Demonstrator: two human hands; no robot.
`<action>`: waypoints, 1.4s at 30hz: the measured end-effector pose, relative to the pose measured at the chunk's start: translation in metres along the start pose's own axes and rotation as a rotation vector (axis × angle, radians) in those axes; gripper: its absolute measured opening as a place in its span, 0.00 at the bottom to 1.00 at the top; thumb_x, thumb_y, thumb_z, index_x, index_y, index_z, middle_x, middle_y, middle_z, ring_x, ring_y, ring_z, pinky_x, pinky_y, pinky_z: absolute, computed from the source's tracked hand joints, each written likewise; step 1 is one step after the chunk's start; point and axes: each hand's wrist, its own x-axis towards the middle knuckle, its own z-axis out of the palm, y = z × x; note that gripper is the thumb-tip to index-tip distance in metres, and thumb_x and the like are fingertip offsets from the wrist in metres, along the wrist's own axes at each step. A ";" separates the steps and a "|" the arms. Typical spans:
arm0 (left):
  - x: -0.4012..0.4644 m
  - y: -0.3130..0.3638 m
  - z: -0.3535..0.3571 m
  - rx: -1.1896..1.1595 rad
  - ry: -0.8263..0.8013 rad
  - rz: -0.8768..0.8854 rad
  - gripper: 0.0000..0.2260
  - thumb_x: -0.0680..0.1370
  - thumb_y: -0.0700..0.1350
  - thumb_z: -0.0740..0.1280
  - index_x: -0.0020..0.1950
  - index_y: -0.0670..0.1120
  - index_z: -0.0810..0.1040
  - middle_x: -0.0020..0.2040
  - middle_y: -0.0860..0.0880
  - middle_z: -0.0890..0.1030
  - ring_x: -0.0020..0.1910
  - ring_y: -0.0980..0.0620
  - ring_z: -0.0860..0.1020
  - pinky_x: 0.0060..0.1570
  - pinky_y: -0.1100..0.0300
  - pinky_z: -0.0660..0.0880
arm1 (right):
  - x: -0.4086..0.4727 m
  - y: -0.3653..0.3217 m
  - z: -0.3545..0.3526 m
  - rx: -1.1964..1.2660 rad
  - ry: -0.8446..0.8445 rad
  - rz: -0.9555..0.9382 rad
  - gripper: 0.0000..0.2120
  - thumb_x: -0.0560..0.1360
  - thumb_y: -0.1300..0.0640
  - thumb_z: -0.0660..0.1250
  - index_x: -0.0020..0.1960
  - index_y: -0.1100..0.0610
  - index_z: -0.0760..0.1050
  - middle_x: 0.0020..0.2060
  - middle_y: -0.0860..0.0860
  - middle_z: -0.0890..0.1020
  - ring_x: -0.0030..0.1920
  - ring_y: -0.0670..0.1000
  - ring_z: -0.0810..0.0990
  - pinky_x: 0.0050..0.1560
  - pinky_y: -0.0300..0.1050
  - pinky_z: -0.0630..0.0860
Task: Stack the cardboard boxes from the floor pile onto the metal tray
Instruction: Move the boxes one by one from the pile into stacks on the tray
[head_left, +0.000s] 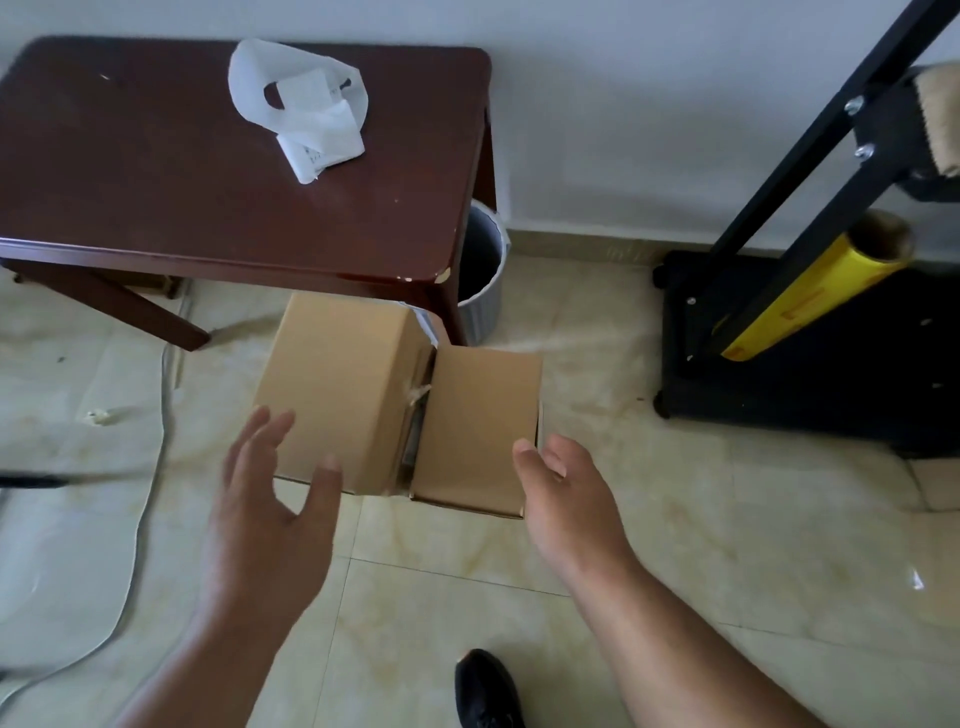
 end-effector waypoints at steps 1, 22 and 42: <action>-0.003 0.008 0.003 -0.012 -0.027 0.025 0.25 0.80 0.49 0.69 0.77 0.54 0.68 0.80 0.56 0.65 0.77 0.52 0.65 0.66 0.54 0.66 | -0.001 0.001 -0.004 -0.004 -0.005 0.002 0.30 0.82 0.41 0.61 0.81 0.52 0.62 0.75 0.46 0.72 0.72 0.46 0.71 0.62 0.39 0.63; -0.168 0.202 0.185 -0.111 -0.614 0.118 0.33 0.74 0.66 0.65 0.78 0.63 0.63 0.77 0.59 0.70 0.75 0.54 0.70 0.73 0.49 0.69 | -0.020 0.102 -0.253 0.058 0.216 0.040 0.31 0.82 0.39 0.59 0.82 0.50 0.60 0.79 0.49 0.67 0.77 0.50 0.67 0.70 0.45 0.65; -0.343 0.347 0.374 -0.106 -0.980 -0.133 0.30 0.81 0.58 0.66 0.82 0.58 0.61 0.80 0.51 0.66 0.76 0.47 0.69 0.63 0.55 0.65 | -0.038 0.263 -0.556 0.037 0.506 0.280 0.31 0.82 0.43 0.62 0.80 0.56 0.64 0.76 0.54 0.72 0.74 0.54 0.72 0.72 0.51 0.67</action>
